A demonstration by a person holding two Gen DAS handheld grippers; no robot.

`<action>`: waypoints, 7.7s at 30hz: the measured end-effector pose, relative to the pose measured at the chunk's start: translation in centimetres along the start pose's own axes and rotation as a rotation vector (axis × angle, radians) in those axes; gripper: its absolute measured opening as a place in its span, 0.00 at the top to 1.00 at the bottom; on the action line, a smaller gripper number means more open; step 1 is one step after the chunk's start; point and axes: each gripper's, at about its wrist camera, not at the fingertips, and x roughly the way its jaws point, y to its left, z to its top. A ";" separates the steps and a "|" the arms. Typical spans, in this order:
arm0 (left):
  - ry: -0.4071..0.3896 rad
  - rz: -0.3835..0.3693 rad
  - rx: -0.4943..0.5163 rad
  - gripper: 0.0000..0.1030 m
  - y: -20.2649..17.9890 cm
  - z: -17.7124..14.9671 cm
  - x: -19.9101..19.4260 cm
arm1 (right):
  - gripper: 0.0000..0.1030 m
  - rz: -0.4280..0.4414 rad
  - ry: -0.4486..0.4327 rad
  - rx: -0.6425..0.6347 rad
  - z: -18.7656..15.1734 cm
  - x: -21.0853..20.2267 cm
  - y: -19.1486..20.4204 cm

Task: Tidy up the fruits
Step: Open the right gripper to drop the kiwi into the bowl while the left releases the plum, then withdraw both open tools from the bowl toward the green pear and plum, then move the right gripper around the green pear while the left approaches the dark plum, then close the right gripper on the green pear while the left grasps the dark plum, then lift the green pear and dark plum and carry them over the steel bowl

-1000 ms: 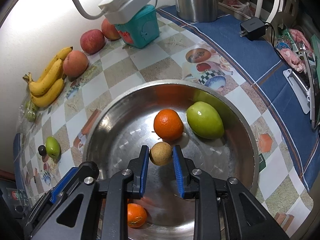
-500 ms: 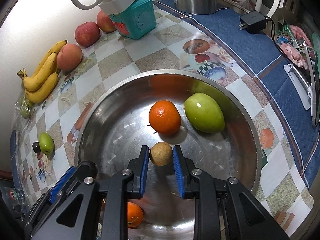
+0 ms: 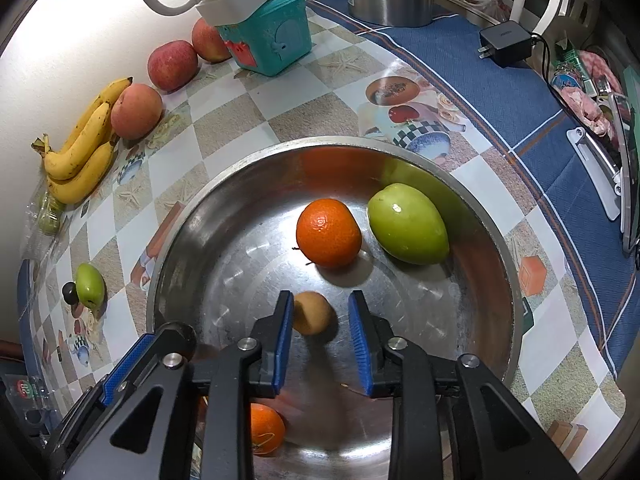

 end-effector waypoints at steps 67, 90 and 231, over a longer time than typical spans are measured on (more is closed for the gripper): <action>-0.082 0.386 -0.332 0.02 11.2 1.0 -5.4 | 0.18 0.012 -0.063 -0.137 -0.5 -1.5 3.6; -0.108 0.447 -0.304 0.00 12.5 1.3 -6.3 | 0.01 0.058 -0.091 -0.196 -1.0 -1.6 5.5; -0.131 0.245 -0.402 0.71 19.2 4.8 -5.1 | 0.63 0.330 -0.082 -0.441 -2.0 1.1 19.6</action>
